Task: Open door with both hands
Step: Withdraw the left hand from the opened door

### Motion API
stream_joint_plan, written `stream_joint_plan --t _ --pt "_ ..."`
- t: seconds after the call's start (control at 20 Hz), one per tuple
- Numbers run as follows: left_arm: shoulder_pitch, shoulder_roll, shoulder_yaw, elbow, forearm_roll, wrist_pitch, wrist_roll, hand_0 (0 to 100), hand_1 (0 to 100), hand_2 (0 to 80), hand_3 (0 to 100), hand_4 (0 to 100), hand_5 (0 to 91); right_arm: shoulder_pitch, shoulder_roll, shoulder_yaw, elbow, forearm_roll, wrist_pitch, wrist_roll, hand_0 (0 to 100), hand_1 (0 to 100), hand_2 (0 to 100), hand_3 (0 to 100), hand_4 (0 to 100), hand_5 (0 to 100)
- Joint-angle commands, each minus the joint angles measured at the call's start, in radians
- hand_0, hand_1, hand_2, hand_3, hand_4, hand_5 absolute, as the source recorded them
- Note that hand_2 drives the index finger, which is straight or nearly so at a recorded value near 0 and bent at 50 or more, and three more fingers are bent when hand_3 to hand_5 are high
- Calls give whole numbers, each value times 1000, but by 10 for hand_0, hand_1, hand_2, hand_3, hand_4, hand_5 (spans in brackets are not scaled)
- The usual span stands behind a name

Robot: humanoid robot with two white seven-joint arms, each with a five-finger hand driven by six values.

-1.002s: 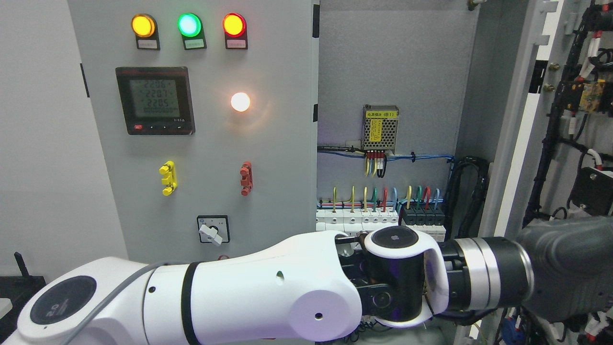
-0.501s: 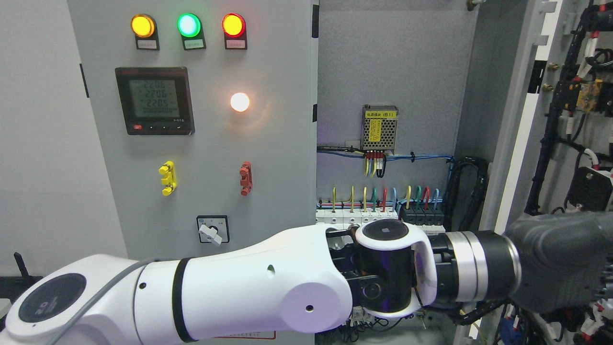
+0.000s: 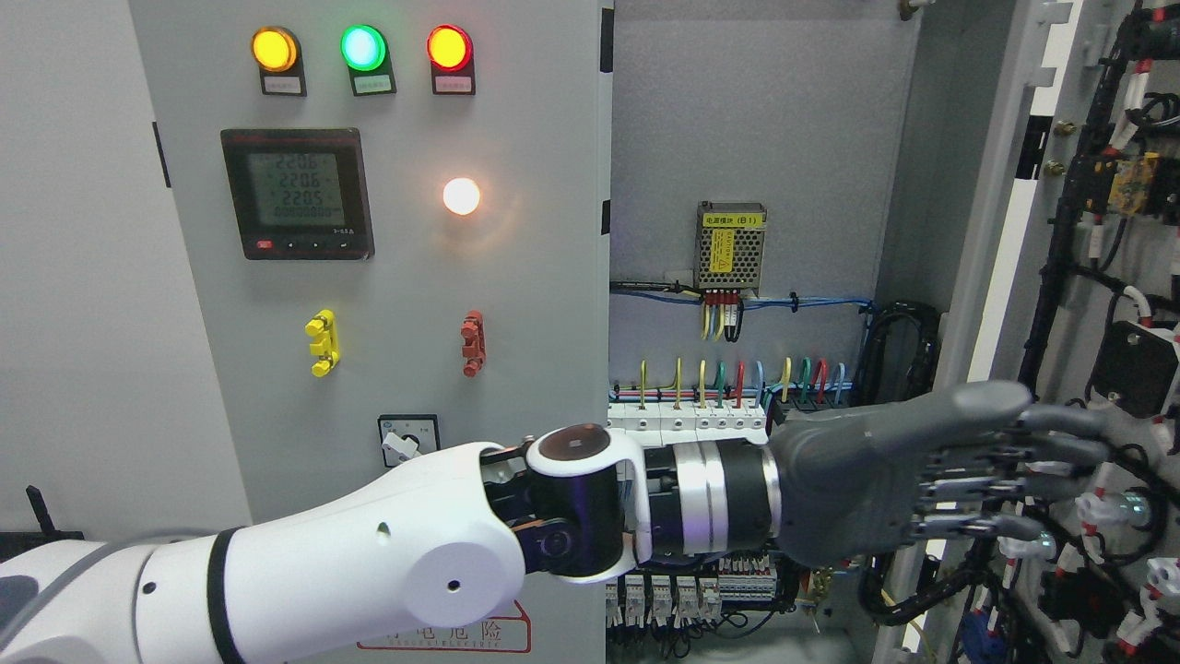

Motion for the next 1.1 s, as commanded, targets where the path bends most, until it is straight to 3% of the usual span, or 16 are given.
stream_joint_plan --t 0.0,0.15,0.25,0.35,0.5,0.65,0.8,1.05 --pt "154 371 62 -95 -46 0 -5 120 389 0 0 0 0 0 1 -1 -1 -1 0 0 120 389 0 0 0 0" --pt "229 466 114 -133 -61 0 -7 120 389 0 0 0 0 1 1 -1 -18 -1 -1 0 120 389 0 0 0 0" --pt "317 508 180 -162 -118 0 -8 120 389 0 0 0 0 4 1 -1 -30 -1 -1 0 120 389 0 0 0 0" --pt "473 542 308 -192 -207 0 -7 120 389 0 0 0 0 4 1 -1 -32 -1 -1 0 120 389 0 0 0 0" --pt "701 546 503 -219 -314 6 -8 120 389 0 0 0 0 4 1 1 -33 -1 -1 0 120 389 0 0 0 0" --pt "875 546 687 -235 -344 79 -30 120 389 0 0 0 0 4 -1 1 -58 0 0 0 120 389 0 0 0 0" --pt "979 548 802 -233 -366 126 -41 120 389 0 0 0 0 6 -5 1 -92 -1 0 0 120 389 0 0 0 0" --pt "1252 513 979 -228 -540 126 -42 120 389 0 0 0 0 37 -14 1 -208 -1 0 0 120 389 0 0 0 0"
